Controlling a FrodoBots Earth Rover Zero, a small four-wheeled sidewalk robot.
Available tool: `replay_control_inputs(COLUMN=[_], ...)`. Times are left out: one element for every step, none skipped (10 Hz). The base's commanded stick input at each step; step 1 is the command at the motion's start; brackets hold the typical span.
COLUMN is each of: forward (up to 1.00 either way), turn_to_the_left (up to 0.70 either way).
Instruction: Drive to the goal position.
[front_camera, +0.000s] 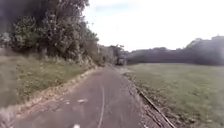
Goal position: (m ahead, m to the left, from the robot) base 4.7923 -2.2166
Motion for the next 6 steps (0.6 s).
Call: replay_control_inputs(forward=[0.7, 0.7, 0.7, 0.7, 0.7, 0.7], turn_to_the_left=[0.0, 0.0, -0.01, -0.07, -0.25, -0.31])
